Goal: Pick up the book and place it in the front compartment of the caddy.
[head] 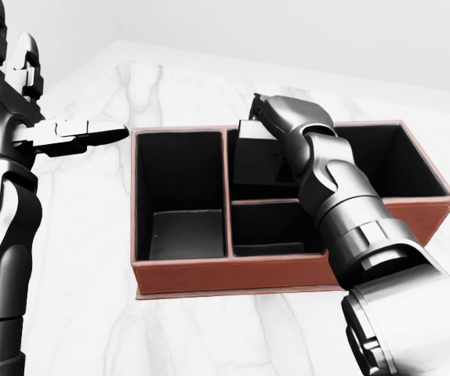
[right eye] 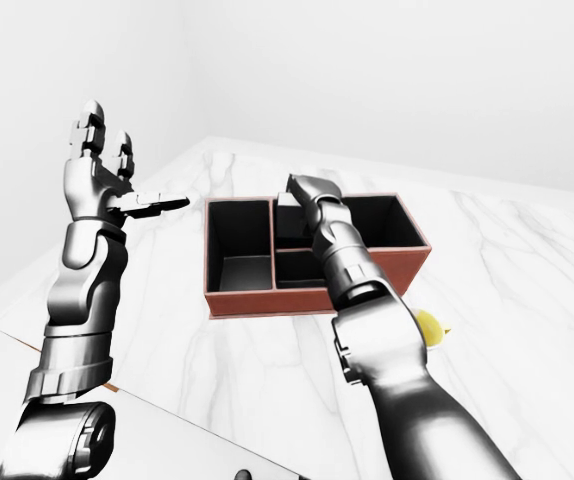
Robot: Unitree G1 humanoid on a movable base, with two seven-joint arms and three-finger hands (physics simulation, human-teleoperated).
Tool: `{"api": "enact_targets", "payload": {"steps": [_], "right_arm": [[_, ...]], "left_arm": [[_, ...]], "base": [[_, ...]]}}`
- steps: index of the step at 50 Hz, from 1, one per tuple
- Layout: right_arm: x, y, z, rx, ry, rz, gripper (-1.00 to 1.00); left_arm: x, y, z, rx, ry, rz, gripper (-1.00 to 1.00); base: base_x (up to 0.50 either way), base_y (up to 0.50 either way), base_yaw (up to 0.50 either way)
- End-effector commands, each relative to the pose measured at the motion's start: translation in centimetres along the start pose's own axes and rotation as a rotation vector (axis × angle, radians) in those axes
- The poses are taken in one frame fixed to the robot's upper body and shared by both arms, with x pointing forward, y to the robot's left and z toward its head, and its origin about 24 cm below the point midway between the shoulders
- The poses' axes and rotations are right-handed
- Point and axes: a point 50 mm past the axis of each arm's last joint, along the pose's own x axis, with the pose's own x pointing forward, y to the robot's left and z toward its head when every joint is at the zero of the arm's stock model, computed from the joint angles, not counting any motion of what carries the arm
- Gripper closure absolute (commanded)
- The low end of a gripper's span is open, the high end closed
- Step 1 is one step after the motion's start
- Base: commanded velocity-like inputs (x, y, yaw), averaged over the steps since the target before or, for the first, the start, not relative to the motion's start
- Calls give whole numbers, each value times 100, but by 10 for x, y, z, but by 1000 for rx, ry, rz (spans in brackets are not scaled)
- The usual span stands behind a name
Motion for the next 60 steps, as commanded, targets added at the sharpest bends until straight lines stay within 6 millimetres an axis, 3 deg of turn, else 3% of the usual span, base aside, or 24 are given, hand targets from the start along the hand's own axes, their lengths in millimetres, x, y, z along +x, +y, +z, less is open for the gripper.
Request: {"api": "enact_targets", "payload": {"steps": [1, 15, 53, 54, 55, 60], "right_arm": [[0, -4, 2, -25, -3, -88, 100], [-1, 9, -1, -49, 10, -94, 100], [-1, 9, 3, -76, -3, -166, 100], [-1, 9, 3, -78, -4, -169, 40], [-1, 9, 4, -75, -5, -161, -100], [-1, 9, 4, -71, -6, -162, -100]], "left_arm": [[0, 0, 0, 0, -1, 0, -100], [1, 0, -1, -2, 6, 0, -100], [0, 1, -1, -3, 7, 0, -100], [0, 1, -2, -3, 8, 0, -100], [0, 1, -2, -3, 8, 0, -100], [0, 0, -1, -3, 6, -1, -100]], "base": [[0, 0, 0], [0, 0, 0], [0, 0, 0], [0, 0, 0], [0, 0, 0], [0, 0, 0]]}}
